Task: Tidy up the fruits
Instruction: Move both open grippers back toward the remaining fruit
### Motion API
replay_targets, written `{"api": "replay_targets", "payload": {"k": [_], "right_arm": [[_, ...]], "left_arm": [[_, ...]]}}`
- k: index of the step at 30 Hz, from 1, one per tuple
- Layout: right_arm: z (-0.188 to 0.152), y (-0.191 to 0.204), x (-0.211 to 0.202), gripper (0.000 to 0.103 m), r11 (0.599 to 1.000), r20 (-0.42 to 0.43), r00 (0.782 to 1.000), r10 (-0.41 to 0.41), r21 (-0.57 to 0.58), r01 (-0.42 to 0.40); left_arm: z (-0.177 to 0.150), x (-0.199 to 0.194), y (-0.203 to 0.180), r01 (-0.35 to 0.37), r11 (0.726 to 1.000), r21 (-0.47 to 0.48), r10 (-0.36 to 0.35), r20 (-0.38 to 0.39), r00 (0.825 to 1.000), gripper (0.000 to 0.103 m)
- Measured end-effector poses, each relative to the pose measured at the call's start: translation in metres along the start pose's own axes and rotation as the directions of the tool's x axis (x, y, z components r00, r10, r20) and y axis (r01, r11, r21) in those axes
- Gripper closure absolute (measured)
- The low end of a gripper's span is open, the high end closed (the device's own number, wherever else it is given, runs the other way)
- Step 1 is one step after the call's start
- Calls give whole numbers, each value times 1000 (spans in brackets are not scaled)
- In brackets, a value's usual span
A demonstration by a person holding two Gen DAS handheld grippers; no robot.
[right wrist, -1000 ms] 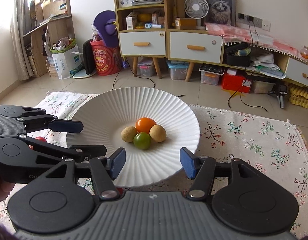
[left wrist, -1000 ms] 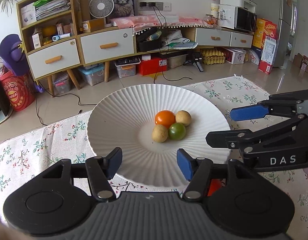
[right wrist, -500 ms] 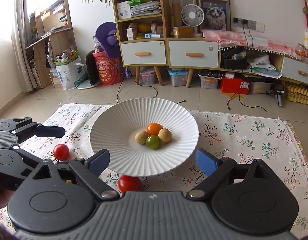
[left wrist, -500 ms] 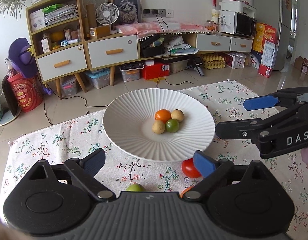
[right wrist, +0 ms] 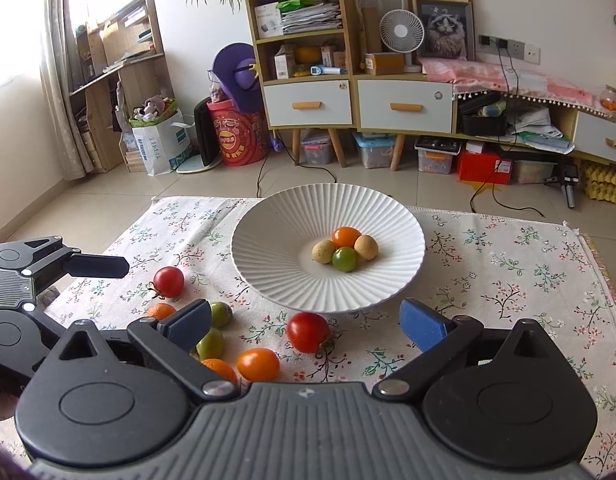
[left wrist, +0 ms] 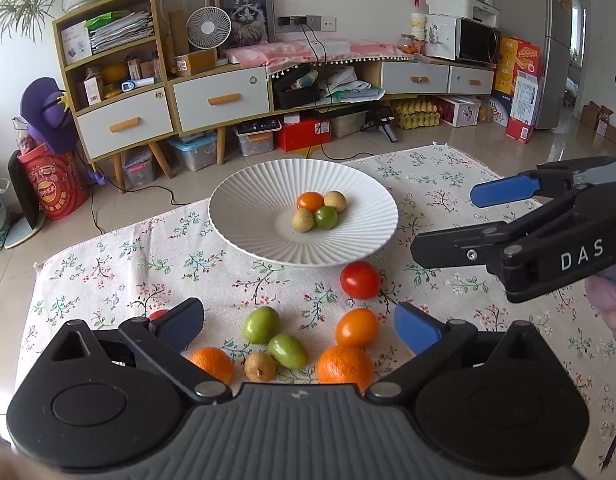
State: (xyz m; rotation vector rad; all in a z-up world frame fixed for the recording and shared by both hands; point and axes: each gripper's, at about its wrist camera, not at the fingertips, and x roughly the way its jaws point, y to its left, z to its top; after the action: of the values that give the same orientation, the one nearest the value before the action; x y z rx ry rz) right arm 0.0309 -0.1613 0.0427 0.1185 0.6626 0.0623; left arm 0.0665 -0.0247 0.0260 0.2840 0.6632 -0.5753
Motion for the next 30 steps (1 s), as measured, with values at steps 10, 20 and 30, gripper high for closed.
{"api": "replay_targets", "payload": {"k": [10,20,30], "right_arm": [[-23,17,-5,1,998,-23,998,52,-39,-53],[-42,32,-9,1,990,-74,991,110,-82,-116],[-58,38,-8,2,986,-107,989,103,-119,-116]], "left_arm": [[-30,-11,6,23,999,-50,-23,-15,1000,7],[-50,-21,18,8,996,-94,-10,-20,1000,7],[-65,-24,24,14,994,-110,-17,-27,1000,7]]}}
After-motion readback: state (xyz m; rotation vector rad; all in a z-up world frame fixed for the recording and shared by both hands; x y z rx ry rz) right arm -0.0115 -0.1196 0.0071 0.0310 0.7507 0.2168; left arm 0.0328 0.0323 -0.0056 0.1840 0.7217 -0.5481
